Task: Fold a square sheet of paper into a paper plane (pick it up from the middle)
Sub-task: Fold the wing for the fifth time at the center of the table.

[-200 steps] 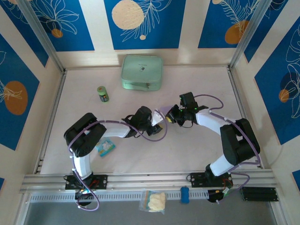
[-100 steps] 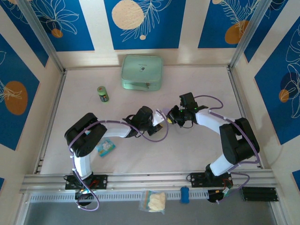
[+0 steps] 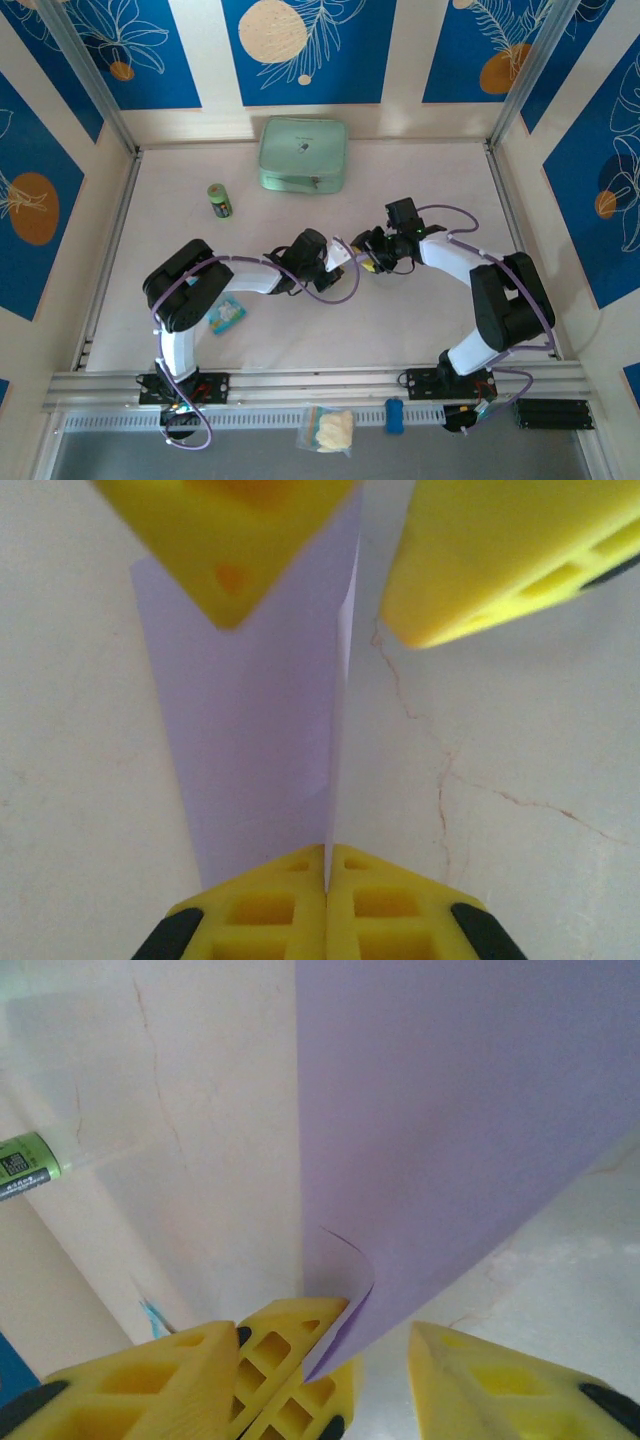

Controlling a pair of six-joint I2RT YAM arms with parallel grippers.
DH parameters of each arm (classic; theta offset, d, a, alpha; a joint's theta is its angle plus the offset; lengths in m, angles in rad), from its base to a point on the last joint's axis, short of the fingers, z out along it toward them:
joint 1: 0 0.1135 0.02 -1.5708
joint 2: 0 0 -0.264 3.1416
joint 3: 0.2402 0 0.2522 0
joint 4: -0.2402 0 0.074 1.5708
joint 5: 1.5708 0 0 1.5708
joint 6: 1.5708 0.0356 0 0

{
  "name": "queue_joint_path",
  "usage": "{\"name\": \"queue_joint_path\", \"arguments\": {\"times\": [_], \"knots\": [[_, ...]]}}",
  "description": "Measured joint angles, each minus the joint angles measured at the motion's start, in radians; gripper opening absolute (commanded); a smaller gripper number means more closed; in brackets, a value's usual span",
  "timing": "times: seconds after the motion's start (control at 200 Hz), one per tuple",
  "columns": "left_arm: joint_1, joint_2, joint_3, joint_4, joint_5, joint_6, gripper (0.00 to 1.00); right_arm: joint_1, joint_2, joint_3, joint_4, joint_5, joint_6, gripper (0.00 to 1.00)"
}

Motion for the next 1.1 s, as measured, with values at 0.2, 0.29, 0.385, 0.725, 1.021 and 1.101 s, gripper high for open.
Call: {"name": "queue_joint_path", "arguments": {"times": [0.2,0.29,0.385,0.725,1.021,1.101], "knots": [[0.0,0.0,0.022,-0.06,0.016,-0.027,0.01,-0.055,-0.098,-0.002,-0.049,0.062,-0.059,0.57],[0.0,0.0,0.035,-0.088,0.027,-0.042,0.0,-0.08,-0.126,-0.005,-0.068,0.085,-0.084,0.57],[0.0,0.0,0.048,-0.125,0.036,-0.06,0.0,-0.104,-0.14,-0.021,-0.077,0.099,-0.101,0.57],[0.018,0.023,0.124,-0.234,0.112,-0.204,0.0,-0.133,-0.142,-0.069,-0.099,0.112,-0.153,0.57],[0.077,0.029,0.132,-0.234,0.248,-0.476,0.0,-0.145,-0.142,-0.111,-0.043,0.074,-0.274,0.58],[0.083,0.031,0.131,-0.215,0.274,-0.555,0.0,-0.145,-0.138,-0.113,-0.021,0.051,-0.314,0.59]]}}
